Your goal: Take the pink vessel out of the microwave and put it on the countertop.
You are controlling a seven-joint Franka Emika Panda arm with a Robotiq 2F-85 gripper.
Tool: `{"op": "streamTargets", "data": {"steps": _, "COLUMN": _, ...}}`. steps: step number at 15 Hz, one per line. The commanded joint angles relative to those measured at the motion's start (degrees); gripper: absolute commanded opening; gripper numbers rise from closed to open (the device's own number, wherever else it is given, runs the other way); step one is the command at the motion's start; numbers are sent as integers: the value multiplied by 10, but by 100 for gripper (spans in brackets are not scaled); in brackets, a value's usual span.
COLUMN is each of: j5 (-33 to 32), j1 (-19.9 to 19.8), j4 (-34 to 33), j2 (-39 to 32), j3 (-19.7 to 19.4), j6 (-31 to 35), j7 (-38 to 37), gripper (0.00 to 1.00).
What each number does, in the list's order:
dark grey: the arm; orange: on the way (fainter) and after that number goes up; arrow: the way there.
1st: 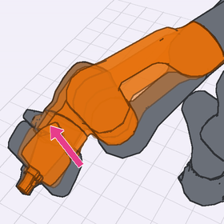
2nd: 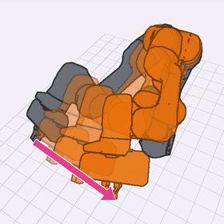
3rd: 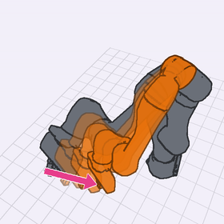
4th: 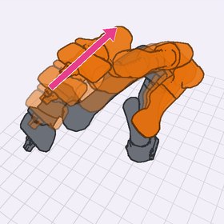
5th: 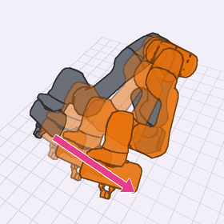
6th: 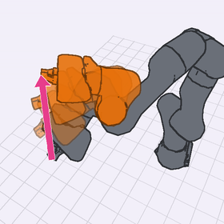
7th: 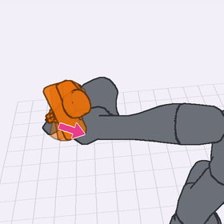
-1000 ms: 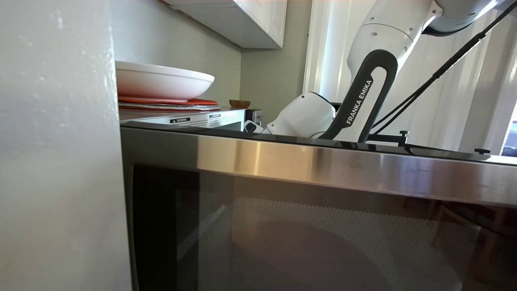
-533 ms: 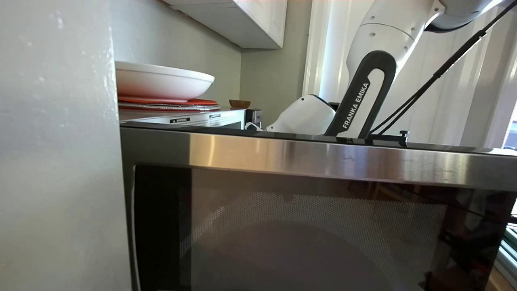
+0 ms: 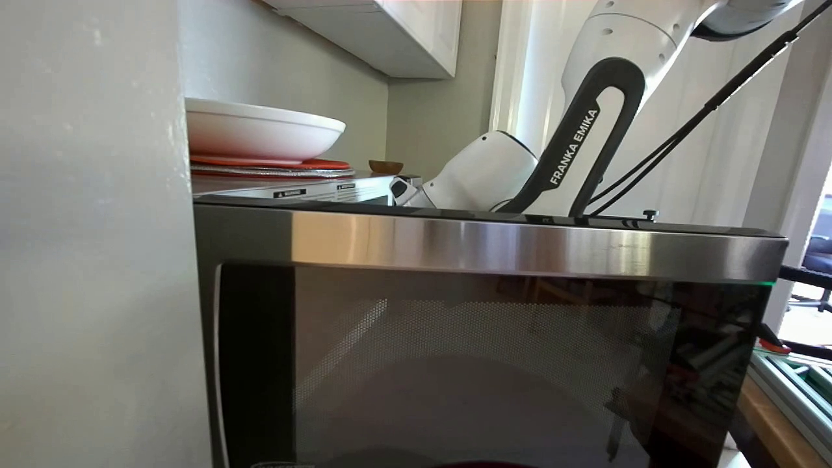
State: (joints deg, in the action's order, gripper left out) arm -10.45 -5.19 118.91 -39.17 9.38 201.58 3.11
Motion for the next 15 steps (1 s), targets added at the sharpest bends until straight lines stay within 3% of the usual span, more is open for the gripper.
{"op": "streamTargets", "data": {"steps": 1, "j5": -2, "j1": 5, "j4": 1, "j2": 0, "j3": -5, "j6": 0, "j7": -5, "gripper": 100}}
{"op": "streamTargets", "data": {"steps": 3, "j5": -2, "j1": 5, "j4": 2, "j2": 0, "j3": -5, "j6": 0, "j7": -5, "gripper": 100}}
{"op": "streamTargets", "data": {"steps": 11, "j5": -36, "j1": -56, "j4": -16, "j2": -4, "j3": 14, "j6": 4, "j7": 2, "gripper": 100}}
{"op": "streamTargets", "data": {"steps": 15, "j5": -58, "j1": -83, "j4": -16, "j2": -14, "j3": 42, "j6": 8, "j7": 0, "gripper": 100}}
